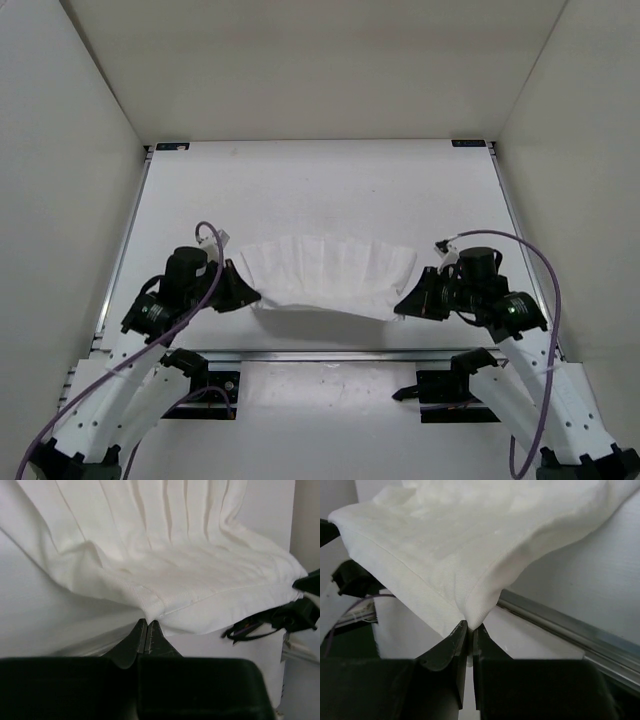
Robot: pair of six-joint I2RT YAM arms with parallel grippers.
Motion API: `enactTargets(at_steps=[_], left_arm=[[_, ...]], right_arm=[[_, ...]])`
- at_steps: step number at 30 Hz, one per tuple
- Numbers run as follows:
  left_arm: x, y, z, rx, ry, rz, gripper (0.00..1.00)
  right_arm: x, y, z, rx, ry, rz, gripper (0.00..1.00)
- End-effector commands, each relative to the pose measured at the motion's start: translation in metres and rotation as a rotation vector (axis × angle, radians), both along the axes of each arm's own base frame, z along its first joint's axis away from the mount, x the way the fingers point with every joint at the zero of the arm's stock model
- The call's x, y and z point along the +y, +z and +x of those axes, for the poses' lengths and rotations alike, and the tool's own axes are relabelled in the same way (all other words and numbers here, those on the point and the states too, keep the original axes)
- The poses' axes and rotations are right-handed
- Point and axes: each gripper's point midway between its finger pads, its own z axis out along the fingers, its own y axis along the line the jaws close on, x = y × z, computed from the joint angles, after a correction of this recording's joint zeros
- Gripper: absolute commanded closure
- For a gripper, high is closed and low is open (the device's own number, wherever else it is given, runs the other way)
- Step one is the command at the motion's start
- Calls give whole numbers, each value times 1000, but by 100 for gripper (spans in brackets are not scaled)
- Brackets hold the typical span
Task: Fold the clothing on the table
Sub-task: Fold the skirt
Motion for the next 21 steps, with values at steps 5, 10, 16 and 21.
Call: enactTargets(at_steps=[5, 10, 16, 21], left_arm=[[4, 36, 118, -140, 169, -61, 100], [14, -7, 191, -38, 250, -18, 100], [13, -2, 277, -71, 251, -159, 39], [9, -4, 266, -47, 187, -125, 34]], right_arm=[[5, 27, 106, -124, -102, 155, 100], [-17, 15, 190, -145, -259, 191, 100], [-32, 21, 288, -264, -292, 9, 56], [-43, 6, 263, -229, -371, -70, 51]])
